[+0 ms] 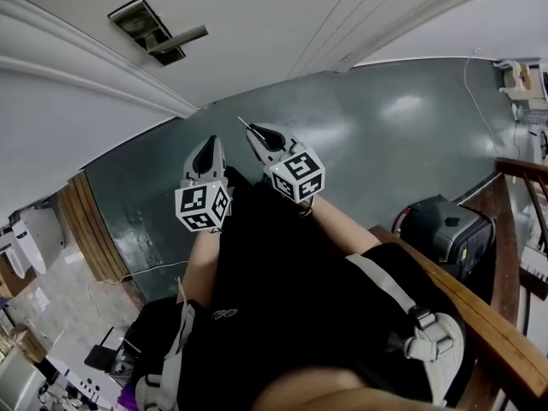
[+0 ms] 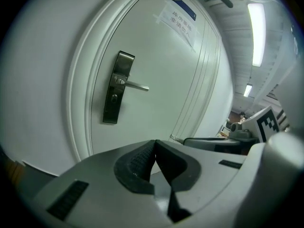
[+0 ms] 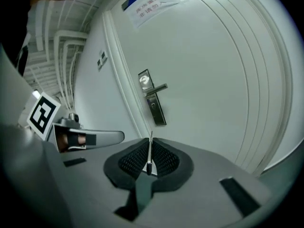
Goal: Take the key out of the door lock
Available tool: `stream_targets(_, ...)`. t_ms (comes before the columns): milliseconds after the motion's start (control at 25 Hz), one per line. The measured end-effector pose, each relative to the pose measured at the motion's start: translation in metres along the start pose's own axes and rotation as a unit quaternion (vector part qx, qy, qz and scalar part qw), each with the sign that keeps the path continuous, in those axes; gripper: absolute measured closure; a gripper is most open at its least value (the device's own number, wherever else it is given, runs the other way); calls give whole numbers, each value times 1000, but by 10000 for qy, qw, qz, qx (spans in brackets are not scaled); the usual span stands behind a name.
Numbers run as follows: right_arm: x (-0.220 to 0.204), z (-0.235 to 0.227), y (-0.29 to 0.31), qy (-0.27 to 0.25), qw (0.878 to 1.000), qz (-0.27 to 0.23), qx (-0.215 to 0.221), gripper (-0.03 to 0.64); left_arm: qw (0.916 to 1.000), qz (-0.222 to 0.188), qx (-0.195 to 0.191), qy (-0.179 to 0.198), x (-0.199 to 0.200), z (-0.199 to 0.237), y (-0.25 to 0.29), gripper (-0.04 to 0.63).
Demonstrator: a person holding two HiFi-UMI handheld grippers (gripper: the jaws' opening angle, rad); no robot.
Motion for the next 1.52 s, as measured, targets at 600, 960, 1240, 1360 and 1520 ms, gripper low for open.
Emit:
stream_targets(600, 114, -26, -99, -1656, 9679, -1525, -1116, 586, 9853, -1506, -504, 623, 99, -92, -33, 572)
stream_targets(960, 177, -29, -131, -1721, 9510, -2171, -1376, 586, 9716, -2074, -644, 938, 156, -119, -52, 572)
stream_targets(1240, 184, -39, -134, -1863, 9466, -2164, -1497, 586, 9726, -1999, -487, 1078, 152, -117, -40, 572)
stream_targets(1360, 187, -42, -135, -1848, 9474, -2108, -1548, 586, 9712, -2028, -529, 1131, 154, -122, -38, 572)
stream_targets(1520, 186, -45, -135, -1904, 9457, -2152, -1519, 586, 9691, -2113, -493, 1174, 155, -125, -37, 572)
Point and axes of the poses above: the fingertips, and each gripper's own axes: y forward along the fingers, z to its left, x out of its top, the point moved 1 cm from there along -y, backward along the fingers, and after that the axes turned 8 degrees about -y, right-handed, at the moved point
